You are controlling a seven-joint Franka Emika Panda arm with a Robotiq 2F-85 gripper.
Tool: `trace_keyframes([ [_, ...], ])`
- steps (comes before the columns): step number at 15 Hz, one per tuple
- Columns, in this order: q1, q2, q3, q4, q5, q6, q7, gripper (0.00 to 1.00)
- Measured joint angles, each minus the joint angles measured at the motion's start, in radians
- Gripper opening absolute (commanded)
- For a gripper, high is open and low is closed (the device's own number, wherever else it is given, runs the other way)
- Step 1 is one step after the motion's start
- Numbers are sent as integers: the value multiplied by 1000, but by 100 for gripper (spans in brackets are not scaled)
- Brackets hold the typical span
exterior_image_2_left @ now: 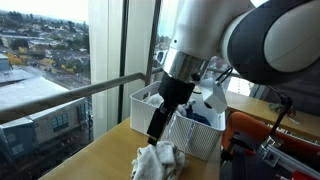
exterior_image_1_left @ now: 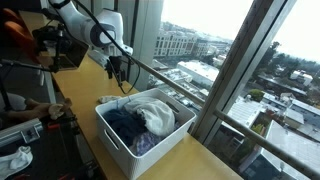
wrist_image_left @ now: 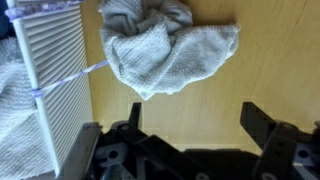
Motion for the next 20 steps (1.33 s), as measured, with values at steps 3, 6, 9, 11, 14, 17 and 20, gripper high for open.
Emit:
trace_keyframes([
  [3, 10, 49, 0, -1, 0, 14, 0, 100],
  [6, 15, 89, 0, 2, 0, 16, 0, 100],
  [9, 21, 134, 0, 19, 0, 16, 0, 100],
  [11, 25, 168, -1, 39, -1, 16, 0, 100],
  [14, 33, 218, -9, 72, -1, 16, 0, 100],
  [17, 36, 260, -21, 99, -1, 15, 0, 77],
  [20, 37, 298, -30, 124, -1, 14, 0, 58],
])
